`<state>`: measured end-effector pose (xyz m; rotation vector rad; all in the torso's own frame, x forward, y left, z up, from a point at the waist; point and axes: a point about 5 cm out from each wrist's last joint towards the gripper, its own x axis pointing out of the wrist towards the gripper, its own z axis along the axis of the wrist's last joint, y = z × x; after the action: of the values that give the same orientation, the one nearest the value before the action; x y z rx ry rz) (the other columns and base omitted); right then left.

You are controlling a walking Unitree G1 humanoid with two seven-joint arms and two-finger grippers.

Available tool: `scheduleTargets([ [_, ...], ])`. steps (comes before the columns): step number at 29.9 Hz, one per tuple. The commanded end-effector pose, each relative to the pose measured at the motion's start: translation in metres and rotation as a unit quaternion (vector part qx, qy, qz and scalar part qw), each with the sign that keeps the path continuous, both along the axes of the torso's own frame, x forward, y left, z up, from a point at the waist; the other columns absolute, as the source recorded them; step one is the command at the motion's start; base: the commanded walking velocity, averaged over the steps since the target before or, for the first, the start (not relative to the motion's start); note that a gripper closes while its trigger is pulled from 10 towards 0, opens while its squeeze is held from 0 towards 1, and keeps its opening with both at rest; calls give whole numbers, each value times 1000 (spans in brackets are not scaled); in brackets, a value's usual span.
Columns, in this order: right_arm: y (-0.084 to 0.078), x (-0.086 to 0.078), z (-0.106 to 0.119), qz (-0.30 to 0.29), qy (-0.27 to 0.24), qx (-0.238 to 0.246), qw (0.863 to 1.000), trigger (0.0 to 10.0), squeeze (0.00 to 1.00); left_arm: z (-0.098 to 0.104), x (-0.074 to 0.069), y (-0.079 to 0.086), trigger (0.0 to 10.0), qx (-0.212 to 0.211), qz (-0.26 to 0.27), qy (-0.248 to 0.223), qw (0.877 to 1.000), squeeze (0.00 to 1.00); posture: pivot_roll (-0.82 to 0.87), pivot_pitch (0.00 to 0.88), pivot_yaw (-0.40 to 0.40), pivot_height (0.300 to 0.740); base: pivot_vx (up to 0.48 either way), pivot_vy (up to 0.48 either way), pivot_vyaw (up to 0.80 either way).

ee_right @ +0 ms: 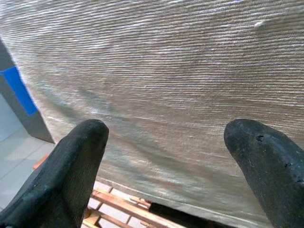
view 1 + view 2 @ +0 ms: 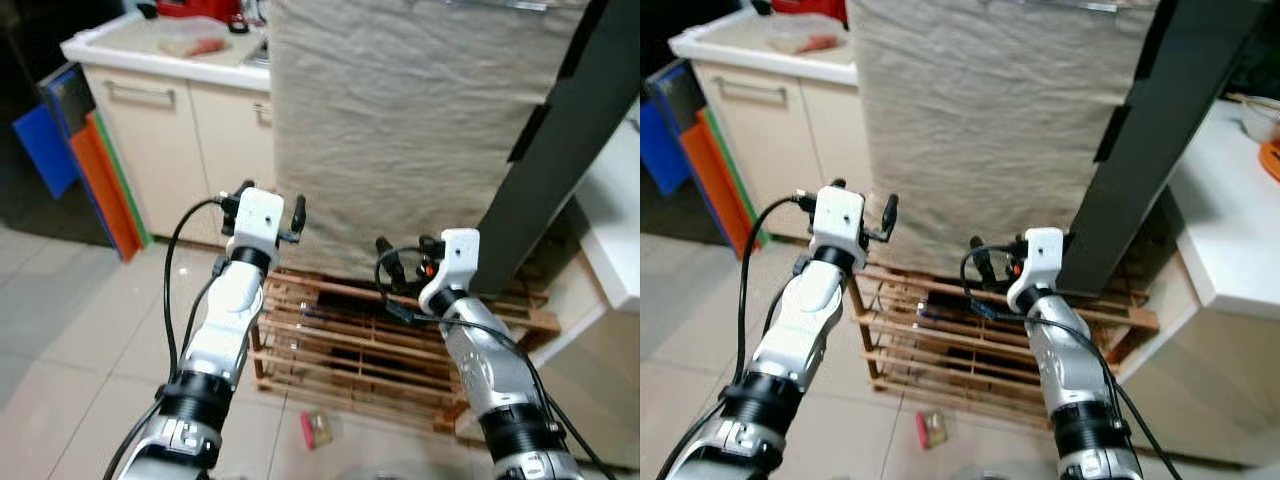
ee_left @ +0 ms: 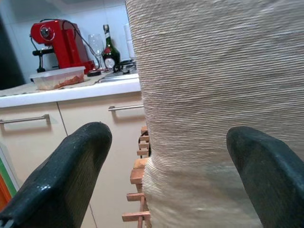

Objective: Restocking fridge

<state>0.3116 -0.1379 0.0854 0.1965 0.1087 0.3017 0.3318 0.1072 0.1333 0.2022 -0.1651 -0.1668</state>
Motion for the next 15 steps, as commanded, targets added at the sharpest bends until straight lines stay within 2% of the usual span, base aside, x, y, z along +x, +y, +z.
scheduleTargets([
  [1, -3, 2, 3, -6, -6, -6, 1000, 10000, 149, -2, 0, -2, 10000, -5, -4, 9, 1000, 0, -51, 0, -48, 740, 0, 0, 0],
  [11, -4, 2, 4, -9, -10, -3, 1000, 10000, 149, -2, -1, -4, 10000, -20, -16, 13, 1000, 0, -54, 0, -48, 740, 0, 0, 0],
  [15, -5, 3, 4, -12, -8, -7, 1000, 10000, 149, -2, -1, -4, 10000, -26, -19, 15, 999, 0, -54, 0, -50, 740, -278, 0, 0],
])
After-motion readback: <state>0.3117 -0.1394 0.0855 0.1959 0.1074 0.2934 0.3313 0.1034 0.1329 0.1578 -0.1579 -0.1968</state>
